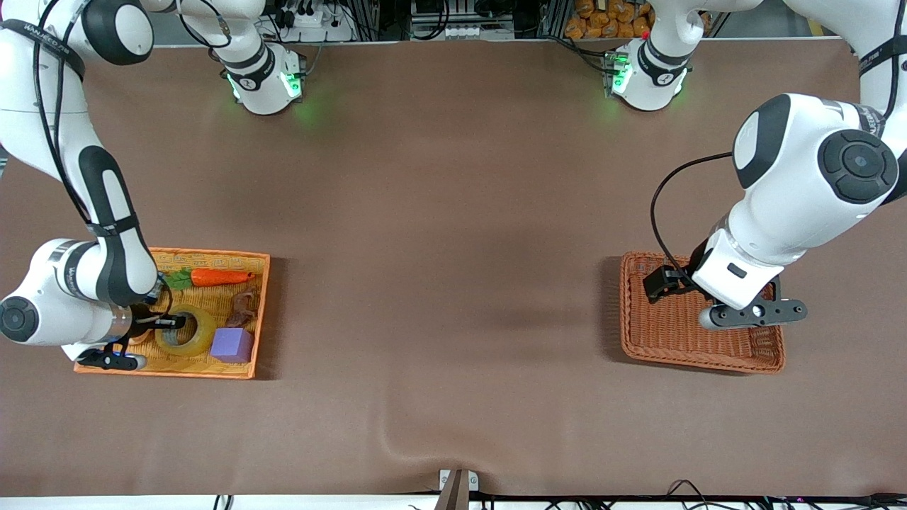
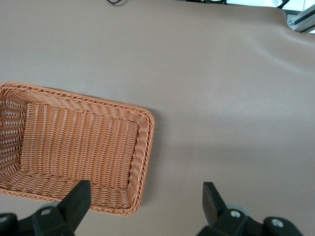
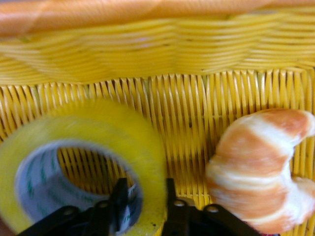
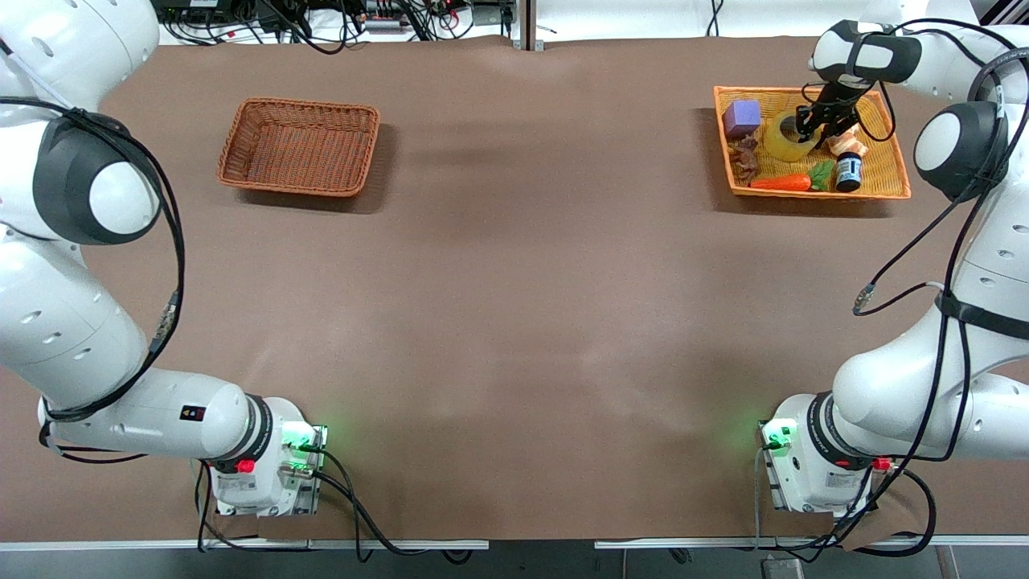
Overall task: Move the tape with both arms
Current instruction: 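Lower the right gripper onto the yellow tape roll and close it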
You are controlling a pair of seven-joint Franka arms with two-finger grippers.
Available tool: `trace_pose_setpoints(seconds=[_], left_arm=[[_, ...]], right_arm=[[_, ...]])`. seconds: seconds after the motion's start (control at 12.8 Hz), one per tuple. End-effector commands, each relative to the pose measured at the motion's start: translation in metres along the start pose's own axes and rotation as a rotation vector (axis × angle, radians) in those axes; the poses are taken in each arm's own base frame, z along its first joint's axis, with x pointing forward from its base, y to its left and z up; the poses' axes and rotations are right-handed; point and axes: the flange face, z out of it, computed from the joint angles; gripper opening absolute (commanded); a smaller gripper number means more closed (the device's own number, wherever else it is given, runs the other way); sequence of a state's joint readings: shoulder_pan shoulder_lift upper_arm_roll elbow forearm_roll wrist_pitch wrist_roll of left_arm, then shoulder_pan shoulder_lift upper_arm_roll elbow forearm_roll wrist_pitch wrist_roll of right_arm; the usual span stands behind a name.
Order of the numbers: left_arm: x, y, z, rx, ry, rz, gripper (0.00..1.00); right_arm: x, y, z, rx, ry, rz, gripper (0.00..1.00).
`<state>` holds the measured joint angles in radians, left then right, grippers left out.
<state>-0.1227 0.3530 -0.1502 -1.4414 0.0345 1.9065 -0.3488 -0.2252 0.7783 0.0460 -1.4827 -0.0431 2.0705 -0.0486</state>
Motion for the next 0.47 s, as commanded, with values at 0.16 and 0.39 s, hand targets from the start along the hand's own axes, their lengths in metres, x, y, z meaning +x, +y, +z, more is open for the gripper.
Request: trace_pose_setpoints(seconds=[0.16,0.39], left_arm=[[-0.004,-0.002,-0.010,0.017,0.004,0.022,1.00],[-0.006,0.002,-0.012,0.013,0.006,0.026,1.00]], right_arm=[[0.000,0.004,-0.006,-0.008,-0.025,-0.058,0.00],[0.005,0.002,-0.029,-0.001,-0.023,-0.051,0.00]])
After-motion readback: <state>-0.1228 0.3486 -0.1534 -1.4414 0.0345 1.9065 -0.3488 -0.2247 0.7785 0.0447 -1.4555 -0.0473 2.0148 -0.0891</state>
